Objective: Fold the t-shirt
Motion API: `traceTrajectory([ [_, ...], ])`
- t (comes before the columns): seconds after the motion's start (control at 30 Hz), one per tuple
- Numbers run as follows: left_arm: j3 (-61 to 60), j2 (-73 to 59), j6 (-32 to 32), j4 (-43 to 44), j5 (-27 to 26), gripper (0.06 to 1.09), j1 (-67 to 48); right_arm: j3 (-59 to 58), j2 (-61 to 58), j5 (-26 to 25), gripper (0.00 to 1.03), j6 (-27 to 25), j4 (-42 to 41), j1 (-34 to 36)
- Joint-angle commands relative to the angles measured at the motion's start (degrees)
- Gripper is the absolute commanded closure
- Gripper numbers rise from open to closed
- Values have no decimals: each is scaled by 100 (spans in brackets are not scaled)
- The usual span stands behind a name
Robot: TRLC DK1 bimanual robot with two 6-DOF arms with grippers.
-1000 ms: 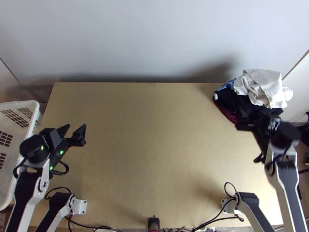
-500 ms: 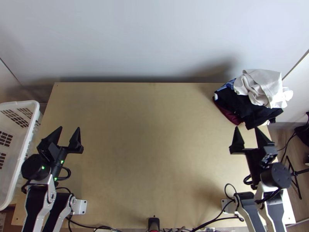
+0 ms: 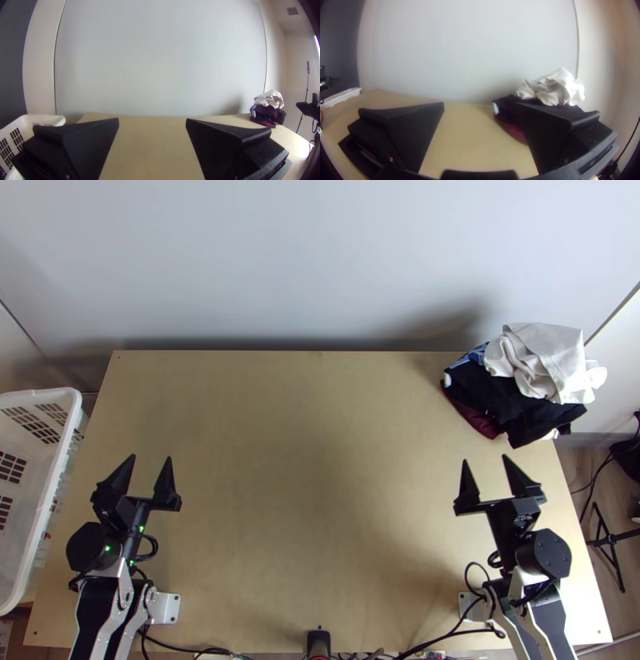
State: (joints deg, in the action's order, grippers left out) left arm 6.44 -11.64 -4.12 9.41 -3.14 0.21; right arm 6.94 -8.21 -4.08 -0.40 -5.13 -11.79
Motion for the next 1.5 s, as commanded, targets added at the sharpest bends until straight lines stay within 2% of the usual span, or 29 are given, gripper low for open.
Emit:
traceTrajectory([
  [0.0, -204, 971, -115, -1099, 6, 11, -214, -140, 610, 3, 5, -83, 1207, -526],
  [0.07, -195, 1190, -203, -1345, -12, 11, -205, -131, 847, 3, 5, -100, 1646, -631],
  [0.2, -204, 1181, -467, -2127, -55, 11, -223, -131, 847, 21, 5, 49, 1708, -209],
  [0.5, -204, 1173, -511, -2163, 15, 11, -232, -149, 847, 91, 5, 629, 1769, 432],
  [0.77, -204, 1173, -502, -2163, 15, 11, -223, -149, 838, 179, 5, 629, 1822, 1197],
  [1.47, -204, 1173, -502, -2163, 15, 11, -223, -149, 838, 179, 5, 629, 1822, 1197],
])
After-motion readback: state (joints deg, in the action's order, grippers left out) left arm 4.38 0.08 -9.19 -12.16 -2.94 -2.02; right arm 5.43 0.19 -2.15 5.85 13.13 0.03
